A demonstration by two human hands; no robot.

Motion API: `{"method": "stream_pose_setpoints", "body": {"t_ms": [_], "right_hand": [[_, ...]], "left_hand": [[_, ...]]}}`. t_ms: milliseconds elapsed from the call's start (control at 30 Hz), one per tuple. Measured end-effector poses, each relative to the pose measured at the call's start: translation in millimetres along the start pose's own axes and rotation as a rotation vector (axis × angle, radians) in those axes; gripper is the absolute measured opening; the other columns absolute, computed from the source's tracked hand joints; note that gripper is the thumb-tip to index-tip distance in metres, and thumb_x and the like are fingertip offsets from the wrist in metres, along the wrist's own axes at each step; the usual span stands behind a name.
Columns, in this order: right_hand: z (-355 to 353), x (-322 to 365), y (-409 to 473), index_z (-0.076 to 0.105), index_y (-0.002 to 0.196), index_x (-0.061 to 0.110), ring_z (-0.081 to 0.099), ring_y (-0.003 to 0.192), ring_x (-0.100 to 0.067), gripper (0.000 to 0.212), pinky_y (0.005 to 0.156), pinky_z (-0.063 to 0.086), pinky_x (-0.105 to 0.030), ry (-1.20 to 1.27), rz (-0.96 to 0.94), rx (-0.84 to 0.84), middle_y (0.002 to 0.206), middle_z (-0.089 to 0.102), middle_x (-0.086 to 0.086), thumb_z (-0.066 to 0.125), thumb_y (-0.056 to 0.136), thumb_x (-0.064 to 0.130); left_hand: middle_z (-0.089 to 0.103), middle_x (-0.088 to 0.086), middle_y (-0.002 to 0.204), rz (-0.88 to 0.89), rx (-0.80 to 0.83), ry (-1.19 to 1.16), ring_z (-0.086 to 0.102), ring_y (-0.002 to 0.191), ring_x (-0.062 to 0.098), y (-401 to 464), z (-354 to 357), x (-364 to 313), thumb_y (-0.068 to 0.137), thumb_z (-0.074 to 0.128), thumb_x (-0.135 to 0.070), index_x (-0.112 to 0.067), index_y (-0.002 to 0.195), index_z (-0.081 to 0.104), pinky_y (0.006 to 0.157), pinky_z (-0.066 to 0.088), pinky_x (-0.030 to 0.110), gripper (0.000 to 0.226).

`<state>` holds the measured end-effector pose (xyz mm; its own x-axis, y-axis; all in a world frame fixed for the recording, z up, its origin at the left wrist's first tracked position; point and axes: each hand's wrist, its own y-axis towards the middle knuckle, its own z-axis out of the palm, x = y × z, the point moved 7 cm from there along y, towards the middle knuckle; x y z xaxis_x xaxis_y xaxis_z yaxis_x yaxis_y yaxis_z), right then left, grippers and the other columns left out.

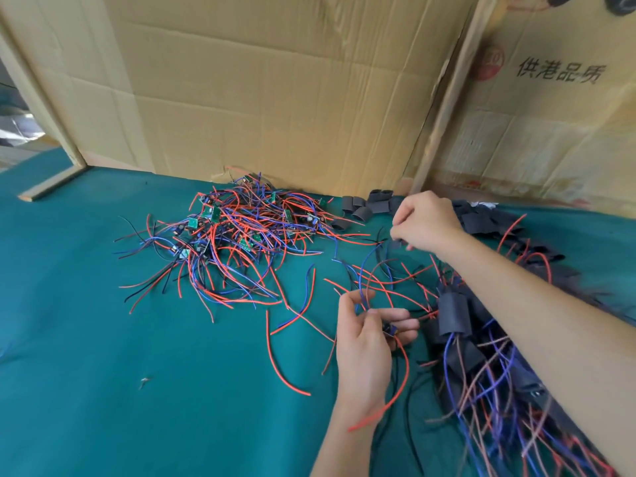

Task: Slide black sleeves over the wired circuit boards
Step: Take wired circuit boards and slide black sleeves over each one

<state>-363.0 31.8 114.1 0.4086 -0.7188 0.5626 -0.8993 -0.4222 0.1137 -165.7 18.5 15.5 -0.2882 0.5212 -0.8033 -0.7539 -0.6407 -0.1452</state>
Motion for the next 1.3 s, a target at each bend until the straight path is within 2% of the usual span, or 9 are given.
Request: {"method": "stream_pose_setpoints", "body": {"t_ms": [133,267,500,600,667,800,900,1100,1300], "right_hand": [[-15,6,-58,0.072,0.066,0.019,0.067,0.060,-0.016,0.011,0.060,0.053,-0.023,0.090,-0.074,0.025,0.062,0.071,0.004,0.076,0.064,0.009],[-13,14,-116,0.069,0.068,0.022,0.061,0.060,-0.002,0.016,0.052,0.040,-0.006,0.096,-0.230,0.003,0.054,0.063,0.016,0.078,0.065,0.008],[-42,6,-160,0.064,0.071,0.020,0.059,0.063,-0.012,0.026,0.061,0.047,-0.022,0.109,-0.407,-0.371,0.070,0.056,0.011,0.078,0.068,-0.002],[-23,9,-169,0.064,0.073,0.016,0.058,0.059,-0.014,0.025,0.060,0.053,-0.041,0.105,-0.454,-0.284,0.075,0.058,0.006,0.078,0.071,-0.005],[-9,13,-170,0.065,0.075,0.013,0.057,0.063,-0.019,0.020,0.063,0.053,-0.043,0.075,-0.488,-0.208,0.079,0.059,0.003,0.078,0.074,-0.002],[3,18,-177,0.075,0.087,0.017,0.060,0.076,-0.010,0.014,0.075,0.054,-0.034,0.134,-0.553,-0.117,0.091,0.067,0.008,0.078,0.083,0.004],[7,16,-179,0.078,0.106,0.024,0.065,0.079,-0.006,0.030,0.077,0.054,-0.027,0.213,-0.535,-0.055,0.090,0.070,0.015,0.074,0.085,0.003],[10,4,-166,0.075,0.081,0.023,0.066,0.068,-0.008,0.017,0.068,0.052,-0.016,0.237,-0.387,0.090,0.080,0.070,0.010,0.074,0.079,0.006],[4,-1,-151,0.072,0.081,0.028,0.070,0.062,-0.005,0.016,0.072,0.059,-0.029,0.208,-0.292,0.355,0.079,0.076,0.003,0.081,0.076,0.016]], "left_hand": [[0.066,0.023,0.108,0.003,-0.057,-0.063,0.073,0.074,0.032,1,-4,1,0.103,0.029,0.006,-0.007,0.110,0.046,0.069,0.061,0.035,0.022],[0.071,0.022,0.109,-0.015,-0.088,-0.202,0.071,0.076,0.036,3,-7,2,0.103,0.028,0.007,-0.007,0.108,0.044,0.068,0.061,0.036,0.022],[0.073,0.026,0.098,-0.049,-0.128,-0.318,0.074,0.081,0.040,5,-12,4,0.100,0.034,0.011,-0.008,0.107,0.045,0.064,0.061,0.034,0.023],[0.073,0.026,0.099,-0.042,-0.086,-0.280,0.071,0.072,0.027,5,-9,6,0.100,0.035,0.010,-0.009,0.108,0.045,0.061,0.058,0.030,0.023],[0.075,0.019,0.090,-0.037,-0.053,-0.203,0.068,0.069,0.022,4,-8,7,0.099,0.035,0.009,-0.011,0.109,0.046,0.059,0.055,0.026,0.025],[0.064,0.016,0.079,-0.031,-0.039,-0.167,0.061,0.064,0.019,1,-10,8,0.097,0.045,0.009,-0.012,0.109,0.049,0.054,0.051,0.025,0.024],[0.062,0.020,0.080,-0.020,-0.048,-0.110,0.060,0.065,0.022,3,-12,10,0.094,0.043,0.012,-0.012,0.108,0.049,0.054,0.050,0.026,0.028],[0.058,0.023,0.087,0.060,-0.075,0.043,0.052,0.081,0.030,5,-12,7,0.091,0.036,0.019,-0.009,0.104,0.050,0.070,0.042,0.038,0.033],[0.065,0.018,0.085,0.102,-0.013,0.144,0.054,0.077,0.024,-1,-8,4,0.097,0.036,0.013,-0.009,0.109,0.047,0.060,0.043,0.029,0.027]]}}
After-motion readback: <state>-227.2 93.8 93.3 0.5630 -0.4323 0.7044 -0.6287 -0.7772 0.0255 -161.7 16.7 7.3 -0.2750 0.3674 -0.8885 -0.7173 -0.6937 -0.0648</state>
